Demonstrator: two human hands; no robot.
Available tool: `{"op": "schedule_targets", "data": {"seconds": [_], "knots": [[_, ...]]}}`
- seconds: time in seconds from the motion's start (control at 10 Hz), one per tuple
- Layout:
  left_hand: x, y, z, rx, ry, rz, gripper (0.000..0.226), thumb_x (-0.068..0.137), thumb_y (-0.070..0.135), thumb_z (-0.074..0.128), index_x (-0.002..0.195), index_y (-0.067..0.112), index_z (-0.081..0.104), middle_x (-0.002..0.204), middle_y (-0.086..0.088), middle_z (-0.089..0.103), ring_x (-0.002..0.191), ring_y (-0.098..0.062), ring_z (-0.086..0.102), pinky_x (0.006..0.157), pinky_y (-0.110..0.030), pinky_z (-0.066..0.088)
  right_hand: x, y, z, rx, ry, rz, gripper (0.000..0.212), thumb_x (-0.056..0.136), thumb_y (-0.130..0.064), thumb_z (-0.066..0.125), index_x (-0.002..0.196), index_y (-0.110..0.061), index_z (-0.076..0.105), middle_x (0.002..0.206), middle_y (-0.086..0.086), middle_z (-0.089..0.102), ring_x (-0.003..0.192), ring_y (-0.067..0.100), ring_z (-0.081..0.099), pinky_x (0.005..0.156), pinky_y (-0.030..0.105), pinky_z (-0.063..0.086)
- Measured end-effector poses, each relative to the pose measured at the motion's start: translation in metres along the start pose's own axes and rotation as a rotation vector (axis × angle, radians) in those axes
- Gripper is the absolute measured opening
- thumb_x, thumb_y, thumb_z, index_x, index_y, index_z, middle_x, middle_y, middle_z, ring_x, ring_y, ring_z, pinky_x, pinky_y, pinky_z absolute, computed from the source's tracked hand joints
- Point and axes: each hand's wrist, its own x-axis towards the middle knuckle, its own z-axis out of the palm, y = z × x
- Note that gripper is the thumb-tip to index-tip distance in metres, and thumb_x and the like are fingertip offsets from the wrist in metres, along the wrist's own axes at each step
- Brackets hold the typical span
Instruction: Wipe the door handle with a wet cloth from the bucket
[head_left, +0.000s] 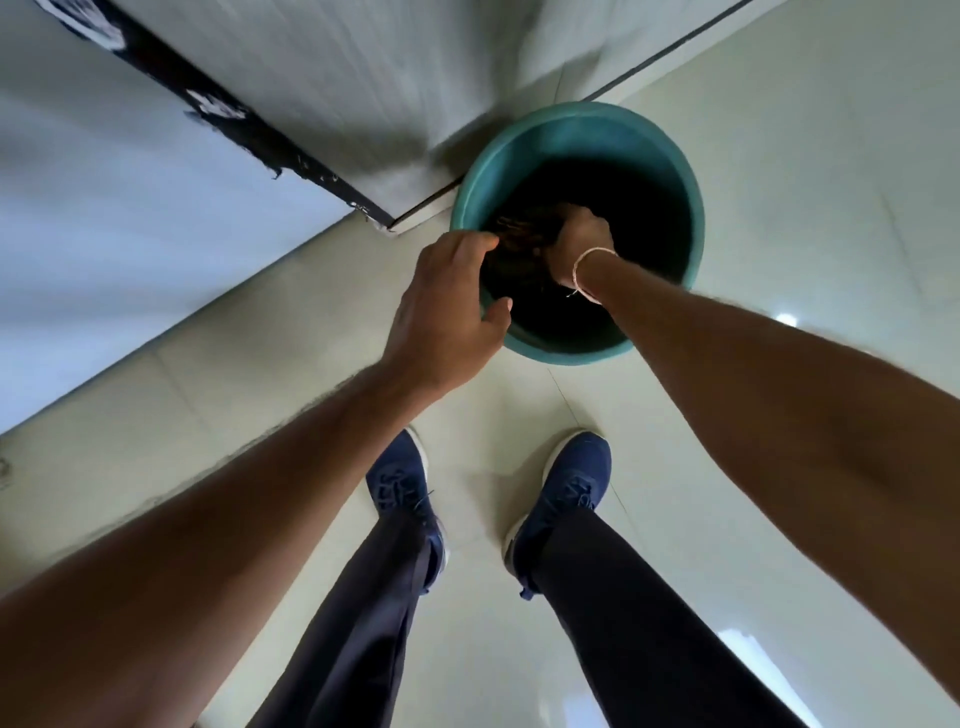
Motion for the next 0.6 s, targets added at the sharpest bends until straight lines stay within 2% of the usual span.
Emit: {"op": "schedule_targets", "data": {"seconds": [0.1, 0.2, 0.3, 0.4, 0.5, 0.6], "knots": [[-0.001, -0.007, 0.007, -0.02, 0.012, 0.02, 0.059, 0.097, 0.022, 0.073, 0.151, 0.013, 0.052, 0.155, -0.004, 0.052, 0.144, -0.025, 0.046, 0.11, -0.041, 0.046, 0.012, 0.006, 0.006, -0.012, -0.047, 0.002, 0.048, 0.098, -0.008, 0.067, 0.146, -0.014, 0.064, 0.142, 0.015, 0.07, 0.134, 0.03, 0.065, 0.107, 0.025, 0.046], [-0.002, -0.01, 0.008, -0.032, 0.023, 0.023, 0.06, 0.097, 0.022, 0.073, 0.152, 0.014, 0.051, 0.158, -0.002, 0.051, 0.147, -0.023, 0.044, 0.112, -0.039, 0.045, 0.02, 0.014, 0.01, -0.16, -0.082, 0.037, 0.041, 0.107, -0.014, 0.058, 0.146, -0.003, 0.058, 0.149, 0.023, 0.06, 0.139, 0.038, 0.057, 0.112, 0.038, 0.046], [-0.002, -0.007, 0.003, -0.041, 0.005, 0.007, 0.062, 0.097, 0.024, 0.074, 0.153, 0.016, 0.049, 0.158, -0.001, 0.05, 0.146, -0.024, 0.045, 0.113, -0.042, 0.046, 0.006, 0.012, 0.001, -0.228, -0.054, 0.045, 0.038, 0.108, -0.011, 0.054, 0.144, 0.002, 0.059, 0.147, 0.024, 0.061, 0.139, 0.041, 0.057, 0.113, 0.042, 0.046], [-0.004, 0.009, -0.011, -0.028, -0.01, -0.01, 0.065, 0.096, 0.026, 0.075, 0.154, 0.016, 0.048, 0.159, -0.003, 0.048, 0.147, -0.026, 0.045, 0.115, -0.046, 0.048, -0.015, 0.007, -0.014, -0.139, 0.035, 0.037, 0.041, 0.099, -0.01, 0.06, 0.14, -0.01, 0.068, 0.128, 0.025, 0.074, 0.124, 0.044, 0.068, 0.108, 0.043, 0.053], [-0.013, 0.038, -0.036, -0.002, 0.0, 0.041, 0.067, 0.096, 0.026, 0.075, 0.155, 0.013, 0.047, 0.161, -0.006, 0.046, 0.149, -0.028, 0.042, 0.116, -0.047, 0.048, -0.057, -0.005, -0.041, -0.003, 0.054, -0.069, 0.05, 0.094, -0.015, 0.067, 0.143, -0.025, 0.067, 0.13, 0.016, 0.076, 0.124, 0.039, 0.069, 0.113, 0.041, 0.053], [-0.025, 0.069, -0.066, 0.013, 0.021, 0.074, 0.066, 0.097, 0.026, 0.074, 0.155, 0.011, 0.046, 0.161, -0.008, 0.045, 0.151, -0.029, 0.041, 0.117, -0.047, 0.048, -0.108, -0.019, -0.072, 0.049, 0.155, -0.185, 0.051, 0.096, -0.018, 0.072, 0.146, -0.021, 0.064, 0.142, 0.006, 0.071, 0.133, 0.03, 0.064, 0.12, 0.041, 0.047]]}}
